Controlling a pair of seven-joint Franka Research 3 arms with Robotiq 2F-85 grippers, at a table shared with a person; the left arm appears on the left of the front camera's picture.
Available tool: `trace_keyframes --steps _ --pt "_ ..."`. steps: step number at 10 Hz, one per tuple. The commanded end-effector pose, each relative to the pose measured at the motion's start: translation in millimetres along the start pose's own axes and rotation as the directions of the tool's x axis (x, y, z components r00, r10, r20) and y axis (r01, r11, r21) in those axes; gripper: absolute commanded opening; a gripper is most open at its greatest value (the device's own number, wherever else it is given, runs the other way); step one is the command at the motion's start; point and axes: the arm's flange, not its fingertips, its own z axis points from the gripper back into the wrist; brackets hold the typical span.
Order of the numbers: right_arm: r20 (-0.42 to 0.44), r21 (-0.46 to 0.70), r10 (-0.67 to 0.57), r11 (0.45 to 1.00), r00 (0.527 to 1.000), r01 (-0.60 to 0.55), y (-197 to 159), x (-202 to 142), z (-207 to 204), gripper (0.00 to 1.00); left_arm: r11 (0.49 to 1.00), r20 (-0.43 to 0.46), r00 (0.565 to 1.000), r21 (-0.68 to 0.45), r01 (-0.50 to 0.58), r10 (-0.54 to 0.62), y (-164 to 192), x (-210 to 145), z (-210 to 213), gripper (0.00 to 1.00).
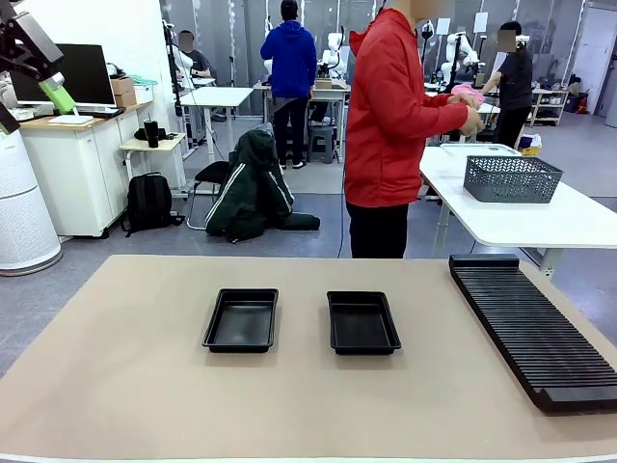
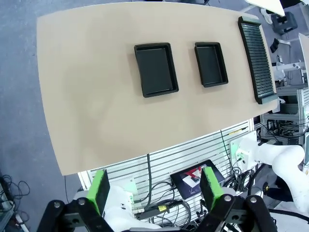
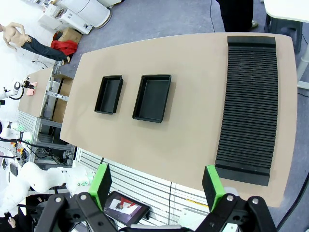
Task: Inspect and transfer BCBs to ESD trays.
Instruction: Pick up the Blank PCB from the PCB Rack and place it in the left ESD tray.
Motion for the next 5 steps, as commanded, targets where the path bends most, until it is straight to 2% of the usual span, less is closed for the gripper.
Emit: trace_keyframes --steps 1,5 --pt "-0.002 0.001 0.0 1.0 1.0 0.0 0.0 -0.6 -1.4 1.0 1.0 -0.002 1.0 0.013 -0.006 0.006 1.1 -1.9 0.1 1.0" --pt "-0.002 0.001 0.0 1.0 1.0 0.0 0.0 -0.6 -1.4 1.0 1.0 -0.002 1.0 0.013 -0.006 0.006 1.1 -1.9 0.1 1.0"
